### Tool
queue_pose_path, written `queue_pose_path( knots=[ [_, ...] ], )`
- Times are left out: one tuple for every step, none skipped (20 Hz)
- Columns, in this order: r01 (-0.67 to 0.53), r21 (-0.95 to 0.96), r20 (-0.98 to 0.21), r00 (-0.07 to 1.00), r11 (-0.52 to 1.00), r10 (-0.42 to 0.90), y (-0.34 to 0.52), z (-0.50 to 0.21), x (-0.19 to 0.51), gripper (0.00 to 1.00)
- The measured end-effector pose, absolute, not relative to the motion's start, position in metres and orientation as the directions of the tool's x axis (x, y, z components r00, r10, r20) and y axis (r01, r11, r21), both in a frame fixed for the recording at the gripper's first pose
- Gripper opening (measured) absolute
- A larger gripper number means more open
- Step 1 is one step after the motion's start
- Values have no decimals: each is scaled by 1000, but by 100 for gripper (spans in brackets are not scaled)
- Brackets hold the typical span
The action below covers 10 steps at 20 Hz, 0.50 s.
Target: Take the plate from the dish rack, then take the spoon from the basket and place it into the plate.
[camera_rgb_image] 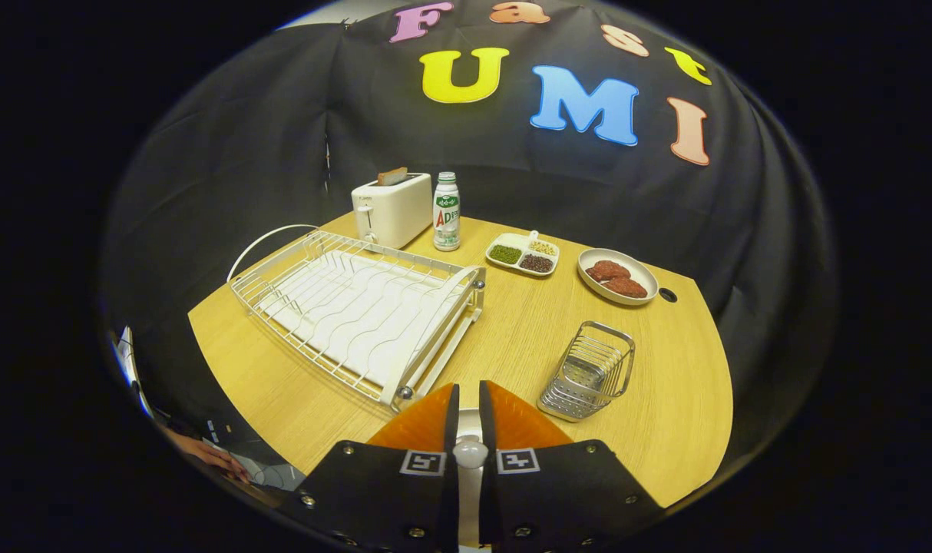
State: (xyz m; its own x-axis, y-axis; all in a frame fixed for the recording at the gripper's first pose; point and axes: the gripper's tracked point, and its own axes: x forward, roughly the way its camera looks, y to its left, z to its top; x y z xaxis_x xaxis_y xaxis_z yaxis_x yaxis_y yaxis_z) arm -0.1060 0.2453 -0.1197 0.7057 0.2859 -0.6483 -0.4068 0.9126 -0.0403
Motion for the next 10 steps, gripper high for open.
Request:
queue_pose_path(
  knots=[
    [-416, -30, -651, 698, 909, 298, 249, -121, -106, 12],
    [-422, -27, -652, 695, 906, 304, 250, -122, -105, 13],
    [-421, -30, -649, 698, 907, 303, 249, -121, -103, 15],
    [-417, -42, -646, 704, 908, 294, 247, -121, -101, 16],
    [-416, -51, -646, 707, 908, 288, 245, -122, -99, 17],
    [-419, -52, -644, 708, 906, 290, 244, -120, -98, 17],
    [-418, -59, -640, 713, 906, 287, 241, -120, -97, 22],
    [-415, -64, -634, 719, 908, 284, 237, -117, -95, 22],
    [-407, -67, -627, 727, 911, 279, 233, -114, -94, 22],
    [-399, -67, -619, 736, 915, 275, 229, -108, -94, 22]
  ],
)
